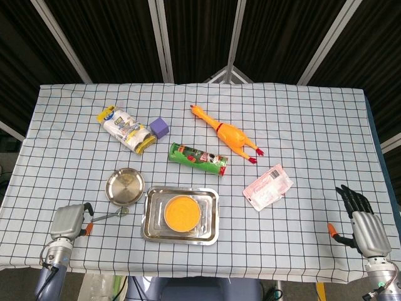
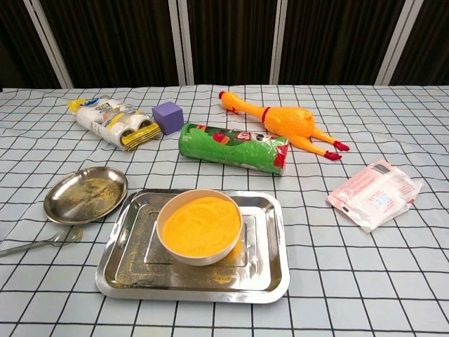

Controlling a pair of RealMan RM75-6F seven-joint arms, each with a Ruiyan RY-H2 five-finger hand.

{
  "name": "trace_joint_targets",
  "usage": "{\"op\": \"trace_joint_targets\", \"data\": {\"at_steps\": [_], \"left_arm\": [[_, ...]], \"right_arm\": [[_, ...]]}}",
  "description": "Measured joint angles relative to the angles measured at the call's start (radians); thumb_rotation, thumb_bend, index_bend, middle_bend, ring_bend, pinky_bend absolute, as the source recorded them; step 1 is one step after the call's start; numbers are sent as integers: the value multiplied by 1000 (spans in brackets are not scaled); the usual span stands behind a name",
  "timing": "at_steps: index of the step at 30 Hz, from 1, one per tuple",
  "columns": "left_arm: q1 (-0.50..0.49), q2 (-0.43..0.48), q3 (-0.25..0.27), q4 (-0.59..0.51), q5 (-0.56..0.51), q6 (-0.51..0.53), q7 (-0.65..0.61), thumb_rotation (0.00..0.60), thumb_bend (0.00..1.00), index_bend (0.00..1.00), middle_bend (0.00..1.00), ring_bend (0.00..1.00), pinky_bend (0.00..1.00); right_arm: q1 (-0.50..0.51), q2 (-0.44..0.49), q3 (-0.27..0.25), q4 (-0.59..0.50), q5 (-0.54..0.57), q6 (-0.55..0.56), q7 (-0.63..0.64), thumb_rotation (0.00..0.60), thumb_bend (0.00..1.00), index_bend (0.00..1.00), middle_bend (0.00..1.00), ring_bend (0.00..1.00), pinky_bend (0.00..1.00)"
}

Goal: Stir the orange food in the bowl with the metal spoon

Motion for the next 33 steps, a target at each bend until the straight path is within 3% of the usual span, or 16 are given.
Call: {"op": "trace_joint_targets", "data": {"at_steps": [7, 33], "left_arm": [[-24, -28, -17, -7, -69, 1, 15, 600, 521, 452, 1000, 1000, 1000], [-76, -102, 0, 27, -124, 41, 51, 600, 527, 492, 1000, 1000, 1000]], "right_arm": [[0, 0, 0, 0, -1, 1, 1, 600, 404, 0, 0, 0, 0], [0, 0, 0, 1, -3, 1, 2, 600, 404, 0, 0, 0, 0]]}}
